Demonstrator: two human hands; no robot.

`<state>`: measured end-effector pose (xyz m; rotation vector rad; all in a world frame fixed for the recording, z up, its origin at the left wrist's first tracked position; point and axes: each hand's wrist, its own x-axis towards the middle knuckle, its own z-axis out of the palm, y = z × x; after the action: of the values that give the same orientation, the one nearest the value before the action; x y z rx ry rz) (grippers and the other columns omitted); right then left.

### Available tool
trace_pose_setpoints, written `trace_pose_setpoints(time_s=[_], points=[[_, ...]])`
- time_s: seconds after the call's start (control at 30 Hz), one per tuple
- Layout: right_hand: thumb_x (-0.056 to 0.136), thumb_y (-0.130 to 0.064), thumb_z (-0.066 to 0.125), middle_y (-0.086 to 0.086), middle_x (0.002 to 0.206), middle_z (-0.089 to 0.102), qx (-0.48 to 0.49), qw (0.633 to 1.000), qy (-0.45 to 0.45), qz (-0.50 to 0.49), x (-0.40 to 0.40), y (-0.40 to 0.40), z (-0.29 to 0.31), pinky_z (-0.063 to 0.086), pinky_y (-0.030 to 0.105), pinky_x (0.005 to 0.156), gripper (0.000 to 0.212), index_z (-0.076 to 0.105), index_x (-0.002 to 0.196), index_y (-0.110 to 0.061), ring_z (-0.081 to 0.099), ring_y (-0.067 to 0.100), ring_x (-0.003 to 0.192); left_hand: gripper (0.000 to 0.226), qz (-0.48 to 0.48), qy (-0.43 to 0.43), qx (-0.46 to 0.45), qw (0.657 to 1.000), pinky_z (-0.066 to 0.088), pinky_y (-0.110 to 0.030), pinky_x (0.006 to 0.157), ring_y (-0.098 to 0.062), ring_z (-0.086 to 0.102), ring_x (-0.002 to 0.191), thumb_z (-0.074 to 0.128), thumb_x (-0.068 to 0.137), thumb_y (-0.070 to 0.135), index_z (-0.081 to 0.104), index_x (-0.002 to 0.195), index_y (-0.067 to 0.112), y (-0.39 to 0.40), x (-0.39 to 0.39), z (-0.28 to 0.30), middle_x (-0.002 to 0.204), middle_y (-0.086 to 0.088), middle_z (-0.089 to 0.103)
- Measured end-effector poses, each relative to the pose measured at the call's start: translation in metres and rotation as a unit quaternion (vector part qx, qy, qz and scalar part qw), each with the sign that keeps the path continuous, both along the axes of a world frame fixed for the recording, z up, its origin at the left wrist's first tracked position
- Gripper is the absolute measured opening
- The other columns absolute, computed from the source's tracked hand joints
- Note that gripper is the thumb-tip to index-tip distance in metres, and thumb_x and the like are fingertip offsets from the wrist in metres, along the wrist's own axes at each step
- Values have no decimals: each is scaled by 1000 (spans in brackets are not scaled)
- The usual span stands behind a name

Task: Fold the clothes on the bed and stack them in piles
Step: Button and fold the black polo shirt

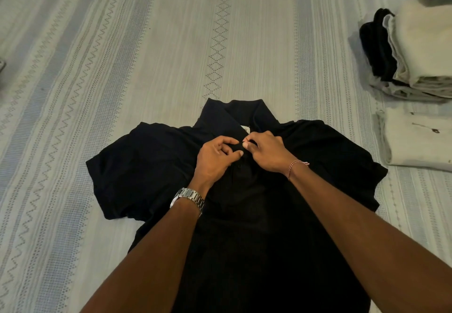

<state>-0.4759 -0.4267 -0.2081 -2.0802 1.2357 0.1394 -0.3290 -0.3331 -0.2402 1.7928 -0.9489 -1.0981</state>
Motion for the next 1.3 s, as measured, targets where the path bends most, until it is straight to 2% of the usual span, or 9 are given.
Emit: trace_pose_setpoints(time_s=[0.1,0.27,0.4,0.53,0.63,0.73,0.83,1.0,1.3], points=[[108,-33,45,3,130,62,-5,1000,0,1,-2,1,1,25,43,111,30,61,131,-21,46,23,131,33,-6,20,3,1000,54,-27,73,-3,58,59,87,78,23,72,107,22,1,-1,4,68,5,67],[108,-34,46,1,128,63,2,1000,-17,-3,-3,3,0,25,42,111,29,62,129,-22,47,22,131,34,14,43,4,999,57,-34,76,-11,62,62,88,76,31,72,104,21,1,-1,7,72,0,71],[106,-34,52,-3,126,65,11,998,-53,-14,-8,2,1,26,42,114,25,65,124,-23,49,20,130,33,40,43,11,998,61,-40,86,-15,70,70,86,79,29,72,108,21,2,-5,9,79,2,77],[102,-32,59,-13,113,64,22,996,-86,-29,-13,3,-2,36,49,114,21,68,119,-24,54,17,122,35,79,56,38,995,60,-40,91,-12,74,81,87,79,26,73,111,23,2,-13,15,82,6,78],[100,-29,63,-13,107,67,42,989,-130,-50,-14,4,-7,44,46,110,16,70,114,-25,61,10,110,35,145,22,63,987,58,-31,85,-3,73,81,88,76,28,69,105,25,2,-26,20,80,9,77],[99,-28,65,-10,109,70,53,984,-155,-66,-16,5,-5,49,36,105,16,71,114,-23,62,6,108,21,193,-60,108,973,53,-24,69,-3,69,78,86,79,30,69,92,27,-6,-41,34,77,11,72],[99,-25,65,-8,111,70,68,980,-171,-77,-17,5,-4,48,29,102,18,72,115,-20,62,7,109,11,224,-65,162,959,56,-31,66,-9,66,79,83,82,31,74,85,27,-16,-47,48,80,11,68],[98,-24,67,-11,107,70,57,979,-181,-74,-20,8,-6,44,19,93,12,72,109,-23,61,0,103,14,244,-47,201,948,60,-37,71,-14,67,79,85,80,34,77,87,24,-18,-50,52,84,7,71],[98,-28,67,-7,114,68,47,978,-183,-91,-19,12,-11,42,29,105,12,71,108,-31,55,6,116,8,247,-9,173,953,49,-24,61,-5,61,72,79,87,29,78,94,24,-13,-55,50,80,13,68]])
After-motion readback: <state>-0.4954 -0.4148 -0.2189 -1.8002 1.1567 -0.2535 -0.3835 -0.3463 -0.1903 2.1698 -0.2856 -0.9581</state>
